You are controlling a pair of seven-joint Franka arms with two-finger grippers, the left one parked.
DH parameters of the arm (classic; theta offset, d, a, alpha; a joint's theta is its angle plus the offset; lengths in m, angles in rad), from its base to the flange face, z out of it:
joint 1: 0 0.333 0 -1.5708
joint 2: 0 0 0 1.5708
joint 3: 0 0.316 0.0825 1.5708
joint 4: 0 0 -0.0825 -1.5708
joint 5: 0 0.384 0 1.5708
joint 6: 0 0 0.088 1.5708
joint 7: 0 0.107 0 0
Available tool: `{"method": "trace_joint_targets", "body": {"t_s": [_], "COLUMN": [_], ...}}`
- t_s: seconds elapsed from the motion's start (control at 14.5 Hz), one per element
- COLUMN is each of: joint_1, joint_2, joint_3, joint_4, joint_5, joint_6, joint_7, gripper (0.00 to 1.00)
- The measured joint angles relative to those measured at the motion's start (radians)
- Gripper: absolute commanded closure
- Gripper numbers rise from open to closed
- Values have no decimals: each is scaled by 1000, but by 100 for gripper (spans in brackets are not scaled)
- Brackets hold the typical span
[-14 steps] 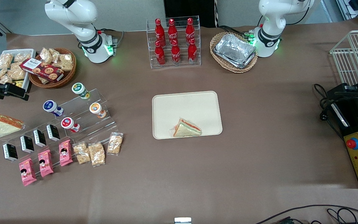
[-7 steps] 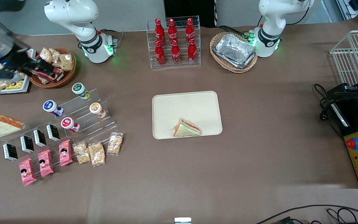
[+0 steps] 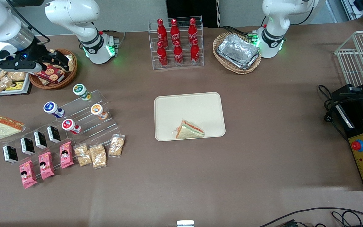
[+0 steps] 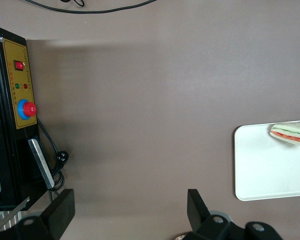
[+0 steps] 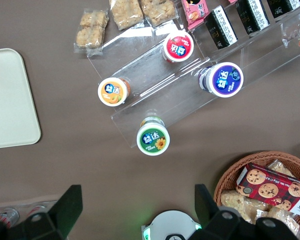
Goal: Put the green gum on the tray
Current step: 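Move the open right gripper over the green-label gum bottle on the stand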
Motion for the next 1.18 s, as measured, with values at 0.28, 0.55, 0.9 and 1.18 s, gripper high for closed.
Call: {"method": "trace_joint_targets", "body": {"t_s": [0.28,0.55,0.9,1.18], "joint_1": [0,0,0,-3], "joint_2": [23,67,116,116], "joint_3": [0,-5,-8,-11], "joint_4": [-51,-121,-195,-259], "joint_5": [0,0,0,0], "joint_6": [77,154,271,335], "joint_7": [-4,-8,-10,-36], "gripper": [0,0,0,0]}}
